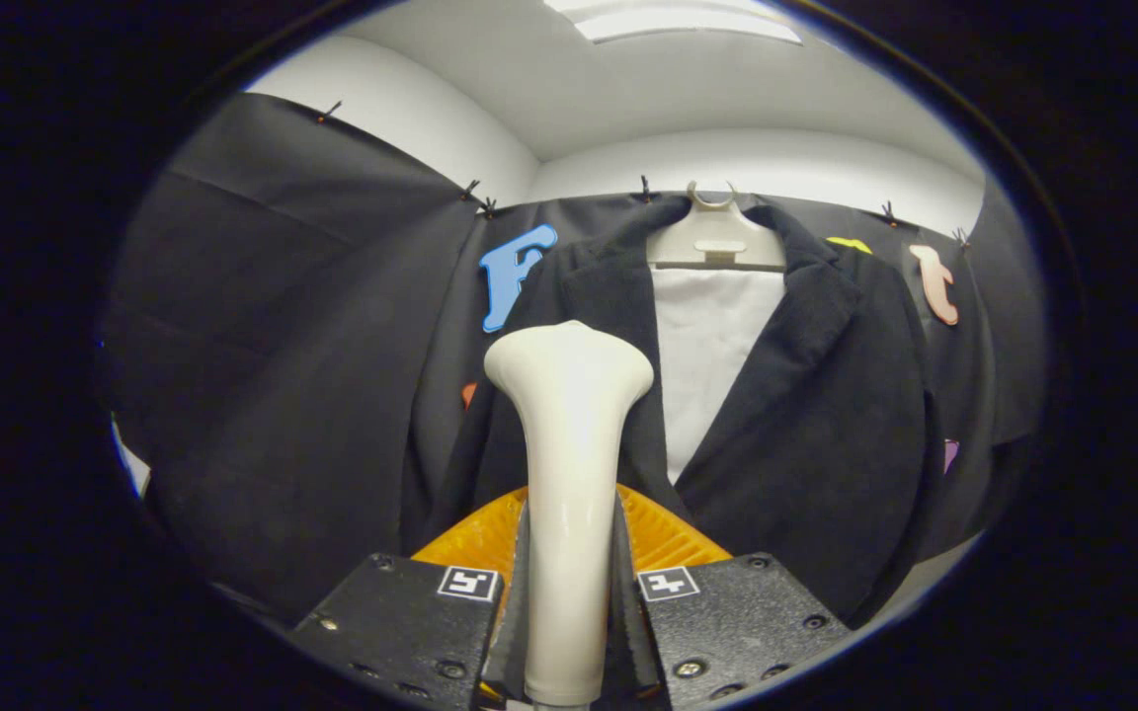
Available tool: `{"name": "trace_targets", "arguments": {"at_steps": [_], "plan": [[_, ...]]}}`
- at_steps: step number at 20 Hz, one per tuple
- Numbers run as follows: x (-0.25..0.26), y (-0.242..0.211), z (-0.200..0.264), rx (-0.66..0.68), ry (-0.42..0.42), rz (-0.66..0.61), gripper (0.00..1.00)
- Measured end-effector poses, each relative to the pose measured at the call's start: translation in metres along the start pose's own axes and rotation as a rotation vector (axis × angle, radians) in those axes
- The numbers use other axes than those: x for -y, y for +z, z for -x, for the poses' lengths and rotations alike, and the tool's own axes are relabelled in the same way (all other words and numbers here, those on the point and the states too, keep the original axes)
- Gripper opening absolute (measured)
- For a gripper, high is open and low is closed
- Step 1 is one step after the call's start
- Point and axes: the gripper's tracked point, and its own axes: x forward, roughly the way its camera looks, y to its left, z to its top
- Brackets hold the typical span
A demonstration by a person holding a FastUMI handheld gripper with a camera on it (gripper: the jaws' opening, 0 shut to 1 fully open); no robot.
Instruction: Iron the clothes twice with a garment steamer, once on the left side and once on the right side.
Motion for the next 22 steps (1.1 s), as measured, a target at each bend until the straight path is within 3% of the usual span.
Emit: {"name": "trace_targets", "arguments": {"at_steps": [13, 22], "plan": [[0.0, -0.049, 0.031, -0.095, -0.046, 0.017, 0.38], [-0.007, -0.1, 0.051, -0.249, -0.067, 0.002, 0.38]]}}
